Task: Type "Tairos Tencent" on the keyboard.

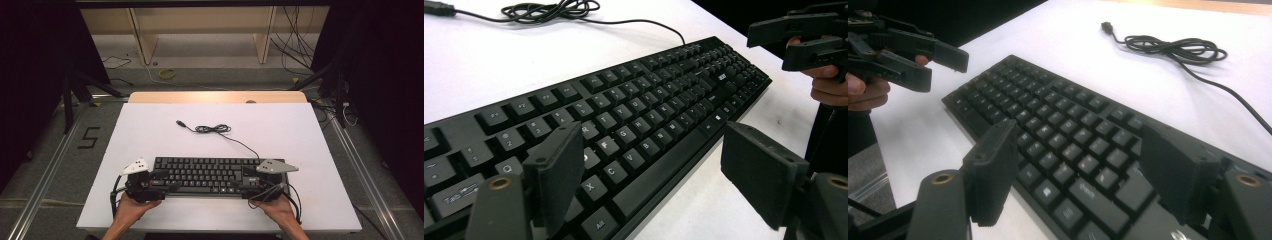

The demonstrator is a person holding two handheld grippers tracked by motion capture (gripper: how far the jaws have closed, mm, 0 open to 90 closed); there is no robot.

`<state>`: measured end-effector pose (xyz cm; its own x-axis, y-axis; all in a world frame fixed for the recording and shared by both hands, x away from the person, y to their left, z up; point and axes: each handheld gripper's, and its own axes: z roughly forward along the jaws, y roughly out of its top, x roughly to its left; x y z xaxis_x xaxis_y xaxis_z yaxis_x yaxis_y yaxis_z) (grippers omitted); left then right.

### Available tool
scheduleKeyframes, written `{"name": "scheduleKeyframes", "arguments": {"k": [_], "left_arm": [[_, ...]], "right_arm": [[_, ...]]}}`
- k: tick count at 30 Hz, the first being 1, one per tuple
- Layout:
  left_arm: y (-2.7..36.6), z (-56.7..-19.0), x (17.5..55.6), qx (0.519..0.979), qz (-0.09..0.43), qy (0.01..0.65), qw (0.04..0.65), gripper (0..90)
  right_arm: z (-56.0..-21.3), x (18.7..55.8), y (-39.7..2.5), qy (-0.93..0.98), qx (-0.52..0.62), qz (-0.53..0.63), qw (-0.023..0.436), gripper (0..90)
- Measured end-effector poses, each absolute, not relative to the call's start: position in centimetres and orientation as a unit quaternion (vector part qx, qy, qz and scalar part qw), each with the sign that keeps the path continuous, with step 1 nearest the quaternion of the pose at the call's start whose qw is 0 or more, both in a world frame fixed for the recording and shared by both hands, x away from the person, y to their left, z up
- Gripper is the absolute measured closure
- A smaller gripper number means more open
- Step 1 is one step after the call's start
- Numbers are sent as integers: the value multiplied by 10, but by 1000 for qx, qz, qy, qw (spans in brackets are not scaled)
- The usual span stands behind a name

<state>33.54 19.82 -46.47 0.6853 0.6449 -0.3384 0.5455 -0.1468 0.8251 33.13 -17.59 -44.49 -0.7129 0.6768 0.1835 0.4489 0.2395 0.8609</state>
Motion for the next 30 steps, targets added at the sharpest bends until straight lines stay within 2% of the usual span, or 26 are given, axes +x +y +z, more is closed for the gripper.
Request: {"name": "scheduleKeyframes", "arguments": {"k": [12, 19, 21, 22, 23, 24, 26, 29, 30], "left_arm": [[204, -466, 338, 762, 63, 414, 494, 295], [214, -466, 342, 762, 71, 439, 471, 410], [217, -466, 342, 761, 77, 449, 462, 497], [218, -466, 343, 761, 77, 452, 460, 497], [219, -466, 343, 760, 77, 457, 456, 553], [220, -466, 344, 761, 80, 461, 450, 575], [222, -467, 345, 762, 79, 466, 443, 603], [223, -468, 345, 767, 79, 468, 431, 692], [223, -468, 345, 769, 81, 469, 427, 692]], "right_arm": [[-445, 356, -136, 800, 343, 482, 98, 392], [-447, 365, -119, 809, 341, 470, 92, 492], [-448, 371, -108, 816, 342, 459, 85, 559], [-448, 371, -108, 816, 342, 459, 85, 559], [-448, 372, -105, 817, 343, 456, 82, 580], [-449, 375, -98, 821, 343, 450, 79, 624], [-450, 377, -94, 823, 342, 448, 76, 644], [-454, 382, -81, 829, 338, 439, 70, 721], [-454, 382, -81, 829, 338, 439, 70, 721]]}}
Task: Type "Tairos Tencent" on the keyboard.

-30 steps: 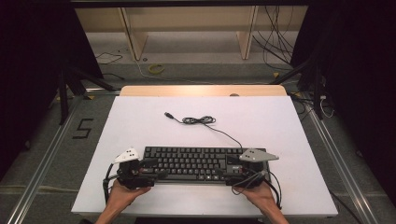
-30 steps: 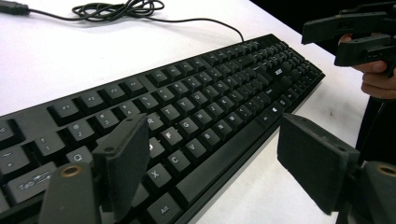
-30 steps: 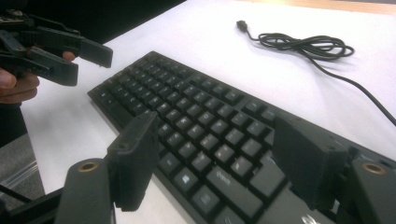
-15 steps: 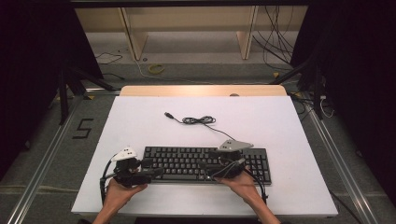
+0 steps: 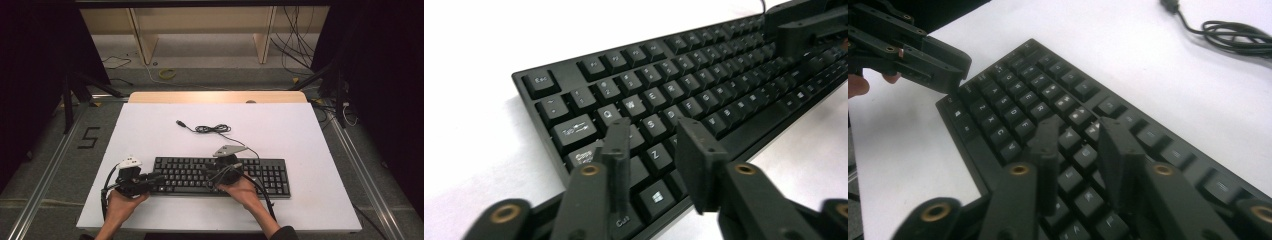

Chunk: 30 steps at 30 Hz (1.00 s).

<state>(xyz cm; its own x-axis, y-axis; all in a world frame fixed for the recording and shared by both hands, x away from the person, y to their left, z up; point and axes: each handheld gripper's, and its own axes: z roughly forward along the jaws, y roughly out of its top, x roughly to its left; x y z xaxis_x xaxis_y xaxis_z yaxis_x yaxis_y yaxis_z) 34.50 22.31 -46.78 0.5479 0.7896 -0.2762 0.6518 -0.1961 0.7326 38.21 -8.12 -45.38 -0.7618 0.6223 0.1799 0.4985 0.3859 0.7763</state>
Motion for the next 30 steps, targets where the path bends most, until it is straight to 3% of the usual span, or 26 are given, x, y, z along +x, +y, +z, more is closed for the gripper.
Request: {"name": "scheduleKeyframes", "arguments": {"k": [3, 13, 30], "left_arm": [[224, -469, 346, 774, 79, 468, 419, 771], [224, -471, 346, 786, 78, 466, 398, 885], [226, -475, 349, 793, 70, 471, 380, 891]], "right_arm": [[-457, 387, -70, 833, 337, 433, 64, 792], [-465, 396, -45, 844, 328, 420, 55, 900], [-478, 404, -27, 853, 334, 398, 52, 900]]}}
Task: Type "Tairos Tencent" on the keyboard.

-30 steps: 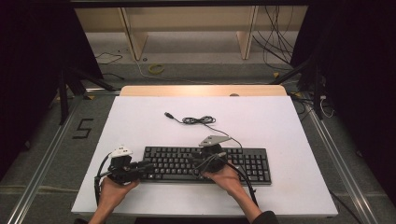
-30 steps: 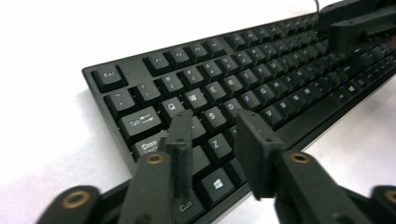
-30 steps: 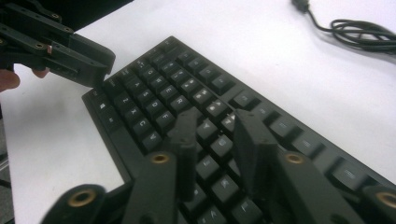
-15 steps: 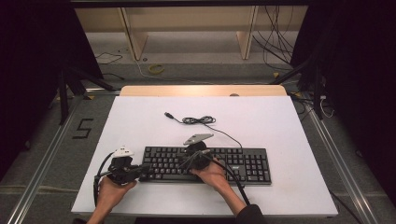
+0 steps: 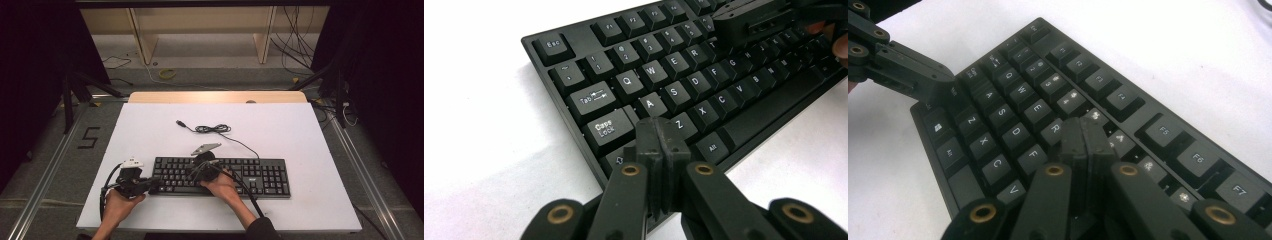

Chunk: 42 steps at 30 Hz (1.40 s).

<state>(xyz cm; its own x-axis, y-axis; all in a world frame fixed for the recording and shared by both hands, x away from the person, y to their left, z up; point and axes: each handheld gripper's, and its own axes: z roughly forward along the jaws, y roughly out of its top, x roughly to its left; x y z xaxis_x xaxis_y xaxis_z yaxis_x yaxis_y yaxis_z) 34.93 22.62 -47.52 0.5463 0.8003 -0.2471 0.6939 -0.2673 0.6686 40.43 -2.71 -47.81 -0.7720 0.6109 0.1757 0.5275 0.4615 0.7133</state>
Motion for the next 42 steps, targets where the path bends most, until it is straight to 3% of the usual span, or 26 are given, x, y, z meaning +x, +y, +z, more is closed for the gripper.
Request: {"name": "scheduleKeyframes", "arguments": {"k": [30, 42], "left_arm": [[223, -478, 350, 801, 69, 466, 369, 889], [223, -470, 350, 781, 81, 458, 417, 831]], "right_arm": [[-480, 405, -25, 852, 341, 394, 44, 900], [-466, 398, -45, 831, 340, 439, 41, 762]]}}
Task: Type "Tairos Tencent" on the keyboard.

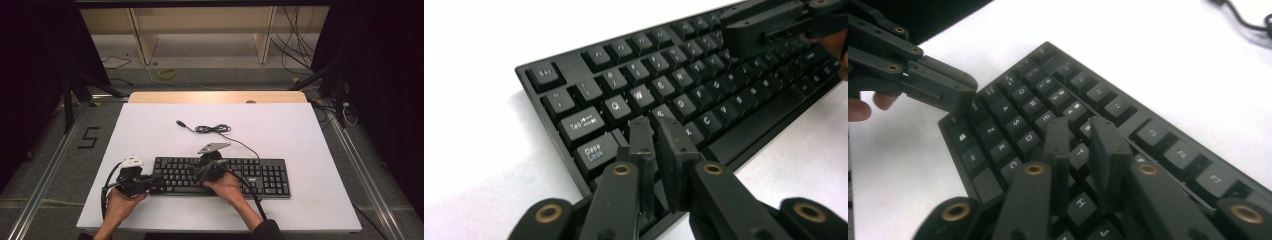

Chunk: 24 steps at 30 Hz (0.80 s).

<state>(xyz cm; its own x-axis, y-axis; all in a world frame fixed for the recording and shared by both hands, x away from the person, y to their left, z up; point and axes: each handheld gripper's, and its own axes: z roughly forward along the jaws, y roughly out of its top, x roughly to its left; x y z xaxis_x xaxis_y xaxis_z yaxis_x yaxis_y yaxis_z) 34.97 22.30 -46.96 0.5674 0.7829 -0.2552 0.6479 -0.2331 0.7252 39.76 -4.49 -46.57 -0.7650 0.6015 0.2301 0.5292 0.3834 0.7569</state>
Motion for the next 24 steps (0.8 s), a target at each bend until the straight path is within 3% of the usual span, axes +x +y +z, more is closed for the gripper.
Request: {"name": "scheduleKeyframes", "arguments": {"k": [5, 9, 18, 24], "left_arm": [[222, -470, 352, 779, 77, 454, 427, 754], [220, -470, 353, 776, 75, 450, 436, 638], [217, -469, 356, 766, 75, 451, 452, 462], [214, -471, 359, 764, 73, 446, 460, 395]], "right_arm": [[-463, 394, -53, 825, 339, 450, 38, 657], [-461, 389, -62, 820, 341, 458, 40, 563], [-456, 384, -75, 813, 342, 469, 43, 456], [-454, 381, -78, 812, 340, 471, 48, 412]]}}
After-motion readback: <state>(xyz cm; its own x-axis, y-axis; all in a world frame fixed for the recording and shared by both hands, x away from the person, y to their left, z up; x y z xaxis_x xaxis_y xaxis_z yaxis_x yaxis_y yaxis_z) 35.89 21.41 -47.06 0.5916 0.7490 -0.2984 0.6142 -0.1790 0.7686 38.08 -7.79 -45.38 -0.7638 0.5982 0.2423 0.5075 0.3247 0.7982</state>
